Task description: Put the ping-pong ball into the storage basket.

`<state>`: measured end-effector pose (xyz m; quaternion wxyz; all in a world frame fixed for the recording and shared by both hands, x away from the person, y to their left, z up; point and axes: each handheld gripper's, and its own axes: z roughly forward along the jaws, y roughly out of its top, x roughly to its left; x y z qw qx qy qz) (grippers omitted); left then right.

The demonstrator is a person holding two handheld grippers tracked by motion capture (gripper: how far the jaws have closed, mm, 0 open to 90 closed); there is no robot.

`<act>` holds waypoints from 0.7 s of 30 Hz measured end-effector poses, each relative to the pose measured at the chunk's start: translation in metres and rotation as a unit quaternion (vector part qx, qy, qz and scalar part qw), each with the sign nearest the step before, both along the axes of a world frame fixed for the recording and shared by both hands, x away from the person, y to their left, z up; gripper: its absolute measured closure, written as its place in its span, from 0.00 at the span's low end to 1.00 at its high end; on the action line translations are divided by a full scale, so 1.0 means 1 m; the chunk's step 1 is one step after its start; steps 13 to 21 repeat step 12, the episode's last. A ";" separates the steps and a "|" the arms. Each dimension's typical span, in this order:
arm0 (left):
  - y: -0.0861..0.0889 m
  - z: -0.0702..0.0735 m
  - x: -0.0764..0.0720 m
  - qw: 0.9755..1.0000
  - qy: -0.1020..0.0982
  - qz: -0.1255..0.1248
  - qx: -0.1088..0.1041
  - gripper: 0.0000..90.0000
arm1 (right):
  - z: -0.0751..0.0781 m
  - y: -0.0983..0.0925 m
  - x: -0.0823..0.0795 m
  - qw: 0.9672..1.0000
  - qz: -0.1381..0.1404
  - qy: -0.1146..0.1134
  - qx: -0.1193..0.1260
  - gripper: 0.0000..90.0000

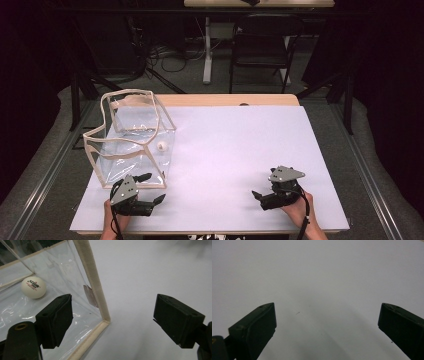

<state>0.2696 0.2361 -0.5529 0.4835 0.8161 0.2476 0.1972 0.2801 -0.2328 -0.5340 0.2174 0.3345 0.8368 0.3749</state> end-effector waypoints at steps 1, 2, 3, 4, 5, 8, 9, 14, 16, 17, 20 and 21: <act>0.000 0.000 0.000 1.000 0.001 0.001 0.001 0.18 | 0.000 -0.001 -0.001 1.000 -0.002 0.002 -0.001 0.01; 0.000 0.000 0.000 1.000 0.001 0.001 0.001 0.18 | -0.001 -0.003 -0.002 1.000 -0.004 0.002 0.001 0.01; 0.000 0.000 0.000 1.000 0.002 0.001 0.001 0.18 | -0.001 -0.004 -0.003 1.000 -0.005 0.002 0.001 0.02; 0.000 0.000 0.000 1.000 0.002 0.001 0.003 0.18 | -0.002 -0.005 -0.004 1.000 -0.006 0.001 0.001 0.02; 0.000 0.000 0.000 1.000 0.001 0.001 0.004 0.18 | -0.003 -0.006 -0.005 1.000 -0.008 0.001 0.000 0.02; -0.001 0.000 0.001 1.000 0.002 -0.001 0.007 0.18 | -0.004 -0.007 -0.006 1.000 -0.010 0.001 0.003 0.02; -0.001 -0.001 0.002 1.000 0.003 -0.002 0.007 0.18 | -0.004 -0.008 -0.006 1.000 -0.012 0.001 0.003 0.02; -0.001 -0.001 0.002 1.000 0.004 -0.002 0.009 0.18 | -0.004 -0.009 -0.006 1.000 -0.012 -0.002 0.007 0.01; -0.001 -0.001 0.002 1.000 0.004 -0.002 0.009 0.18 | -0.004 -0.009 -0.006 1.000 -0.012 -0.002 0.007 0.01; -0.001 -0.001 0.002 1.000 0.004 -0.002 0.009 0.18 | -0.004 -0.009 -0.006 1.000 -0.012 -0.002 0.007 0.01; -0.001 -0.001 0.002 1.000 0.004 -0.002 0.009 0.18 | -0.004 -0.009 -0.006 1.000 -0.012 -0.002 0.007 0.01; -0.001 -0.001 0.002 1.000 0.004 -0.002 0.009 0.18 | -0.004 -0.009 -0.006 1.000 -0.012 -0.002 0.007 0.01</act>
